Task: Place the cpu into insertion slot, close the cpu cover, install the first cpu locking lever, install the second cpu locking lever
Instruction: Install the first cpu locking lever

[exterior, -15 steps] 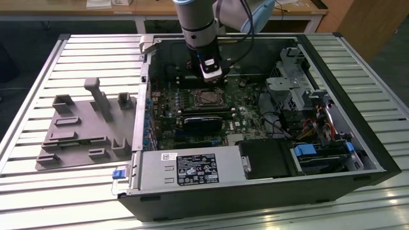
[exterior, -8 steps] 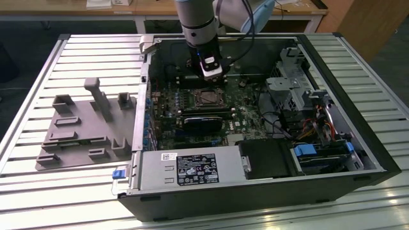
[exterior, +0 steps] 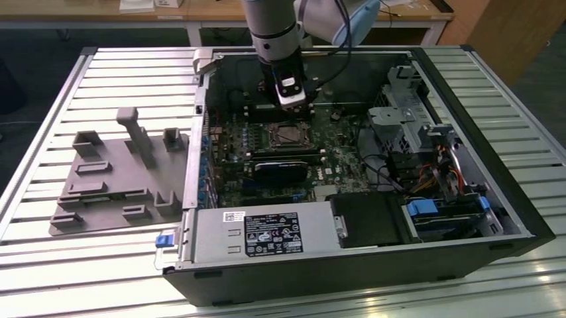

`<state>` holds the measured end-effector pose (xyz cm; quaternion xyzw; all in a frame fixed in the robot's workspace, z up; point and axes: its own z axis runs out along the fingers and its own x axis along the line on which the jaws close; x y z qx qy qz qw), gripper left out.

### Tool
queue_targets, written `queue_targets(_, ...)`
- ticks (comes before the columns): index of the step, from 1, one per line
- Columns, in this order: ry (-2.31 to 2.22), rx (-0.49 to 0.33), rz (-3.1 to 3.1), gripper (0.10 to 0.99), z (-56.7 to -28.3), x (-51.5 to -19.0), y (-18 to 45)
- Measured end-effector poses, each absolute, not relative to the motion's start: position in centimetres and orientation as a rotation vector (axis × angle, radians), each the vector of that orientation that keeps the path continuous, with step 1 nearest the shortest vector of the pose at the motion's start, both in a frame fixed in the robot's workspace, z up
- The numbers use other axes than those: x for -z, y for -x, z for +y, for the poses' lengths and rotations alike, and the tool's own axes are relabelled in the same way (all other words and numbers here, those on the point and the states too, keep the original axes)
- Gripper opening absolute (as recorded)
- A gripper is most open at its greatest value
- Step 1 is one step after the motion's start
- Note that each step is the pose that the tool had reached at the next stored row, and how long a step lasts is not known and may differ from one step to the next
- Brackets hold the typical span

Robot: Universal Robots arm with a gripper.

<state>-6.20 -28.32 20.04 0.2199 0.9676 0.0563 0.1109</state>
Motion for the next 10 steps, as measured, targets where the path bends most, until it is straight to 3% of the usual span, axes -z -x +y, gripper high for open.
queue_targets(10,-0.71,-0.157,2.823,0.102,-28.14,-19.91,6.21)
